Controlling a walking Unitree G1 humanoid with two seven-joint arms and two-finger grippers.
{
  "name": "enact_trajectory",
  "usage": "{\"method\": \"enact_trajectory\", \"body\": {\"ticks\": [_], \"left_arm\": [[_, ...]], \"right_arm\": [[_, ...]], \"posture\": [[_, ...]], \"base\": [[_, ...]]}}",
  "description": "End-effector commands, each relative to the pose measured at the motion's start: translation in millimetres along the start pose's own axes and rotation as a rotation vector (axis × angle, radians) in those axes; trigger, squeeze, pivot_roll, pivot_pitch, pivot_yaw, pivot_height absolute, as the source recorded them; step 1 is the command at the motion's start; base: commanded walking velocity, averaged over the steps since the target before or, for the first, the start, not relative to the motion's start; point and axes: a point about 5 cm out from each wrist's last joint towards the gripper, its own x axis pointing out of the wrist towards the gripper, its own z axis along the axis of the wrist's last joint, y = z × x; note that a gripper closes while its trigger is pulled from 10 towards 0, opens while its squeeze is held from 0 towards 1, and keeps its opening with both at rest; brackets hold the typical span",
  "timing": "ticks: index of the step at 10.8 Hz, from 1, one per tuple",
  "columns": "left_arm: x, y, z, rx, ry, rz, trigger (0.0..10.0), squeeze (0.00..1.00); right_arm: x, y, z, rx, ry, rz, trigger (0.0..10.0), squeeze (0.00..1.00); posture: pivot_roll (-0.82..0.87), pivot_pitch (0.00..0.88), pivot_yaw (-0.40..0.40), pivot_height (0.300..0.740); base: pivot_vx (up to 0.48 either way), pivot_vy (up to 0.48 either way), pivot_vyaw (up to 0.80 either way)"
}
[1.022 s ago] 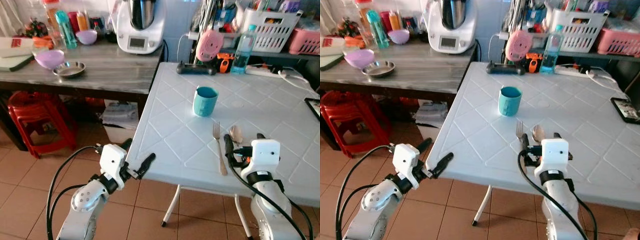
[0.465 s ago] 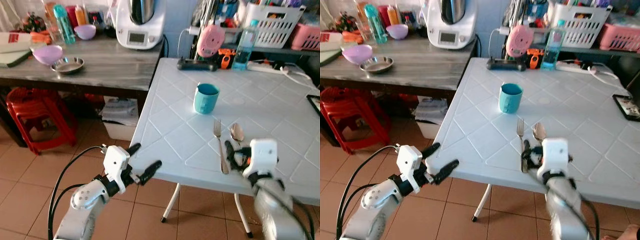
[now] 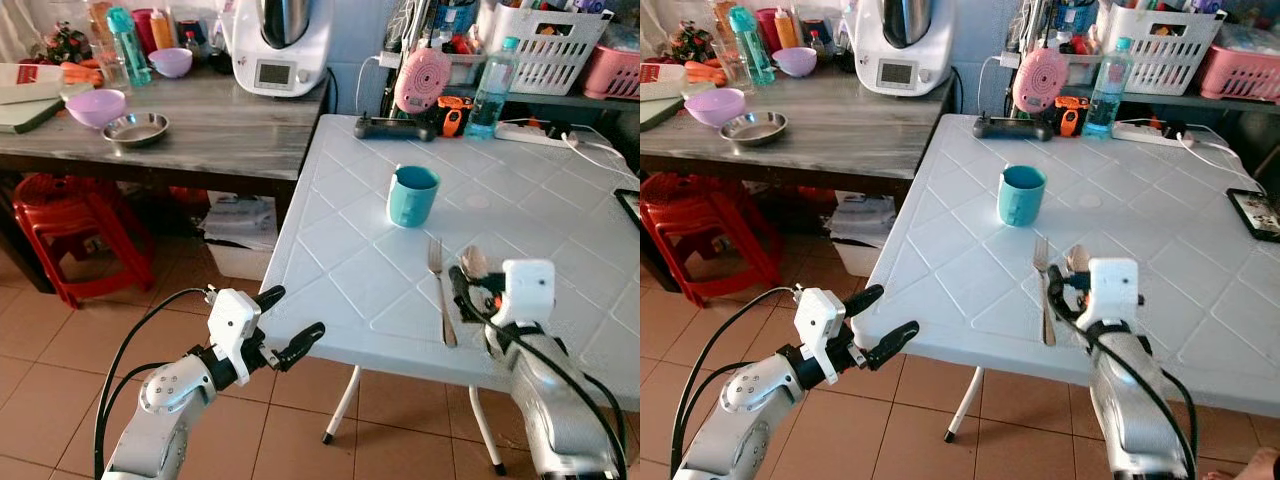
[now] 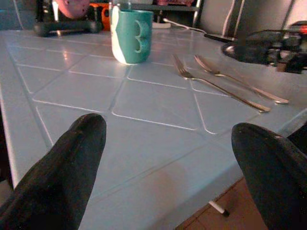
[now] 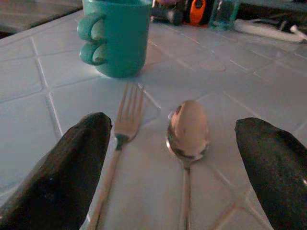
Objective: Setting the table
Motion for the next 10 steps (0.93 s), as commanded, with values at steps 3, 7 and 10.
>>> {"method": "enact_trajectory", "body": {"ticks": [3, 7, 10], "left_arm": [[-1.6, -2.4, 1, -0.023, 0.023, -0.083, 10.0, 0.00], [0.4, -2.4, 6, -0.001, 0.016, -0.100, 10.0, 0.00], [3.6, -6.7, 6, 0.003, 0.014, -0.109, 10.0, 0.00]], "right_arm": [[9.0, 5.3, -6, 0.020, 0.069, 0.044, 10.0, 0.00], [17.1, 15.2, -4, 0.029, 0.080, 0.091, 10.0, 0.00], [21.5, 18.0, -9, 0.061, 0.114, 0.116, 10.0, 0.00]], "posture": [[0.00, 0.000, -0.007, 0.740], [0.00, 0.009, -0.012, 0.740], [0.00, 0.010, -0.014, 0.740]], "base": [[0.000, 0.000, 0.00], [0.000, 0.000, 0.00], [0.000, 0.000, 0.00]]}}
